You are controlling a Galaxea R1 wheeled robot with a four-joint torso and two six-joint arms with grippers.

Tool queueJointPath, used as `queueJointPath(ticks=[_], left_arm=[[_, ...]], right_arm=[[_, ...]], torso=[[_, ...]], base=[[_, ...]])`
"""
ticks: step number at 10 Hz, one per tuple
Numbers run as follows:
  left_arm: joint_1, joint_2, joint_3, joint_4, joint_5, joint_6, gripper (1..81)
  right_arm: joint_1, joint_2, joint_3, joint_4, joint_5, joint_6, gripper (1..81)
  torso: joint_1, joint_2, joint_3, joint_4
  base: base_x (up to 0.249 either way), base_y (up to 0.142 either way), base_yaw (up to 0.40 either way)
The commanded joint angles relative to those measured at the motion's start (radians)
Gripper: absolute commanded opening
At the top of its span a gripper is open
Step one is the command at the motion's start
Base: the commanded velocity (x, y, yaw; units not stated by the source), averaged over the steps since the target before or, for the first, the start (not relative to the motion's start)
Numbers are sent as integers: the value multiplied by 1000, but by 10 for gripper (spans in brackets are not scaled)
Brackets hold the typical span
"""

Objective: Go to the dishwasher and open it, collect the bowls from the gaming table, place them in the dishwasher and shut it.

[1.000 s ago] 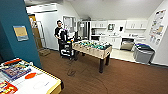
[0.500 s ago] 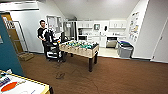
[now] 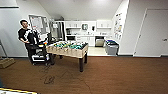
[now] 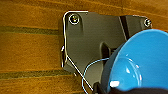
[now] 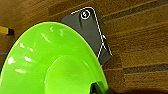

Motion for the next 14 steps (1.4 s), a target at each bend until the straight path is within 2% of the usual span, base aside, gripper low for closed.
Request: queueJointPath(ticks=[1,4,11,14], left_arm=[[-54,-31,5,9,51,8,10],[-54,-30,5,9,51,8,10],[-54,-28,5,9,49,8,10],[-54,-25,5,14,49,8,10]], right_arm=[[35,-39,6,-15,-56,0,10],[37,-39,8,-17,-56,-3,10],[41,-37,6,-17,-60,-4,10],[40,-36,6,-17,-60,-6,10]], torso=[[1,0,0,0],[1,0,0,0],[1,-1,1,0],[1,-1,1,0]], base=[[0,0,-347],[0,0,-216],[87,0,0],[156,0,0]])
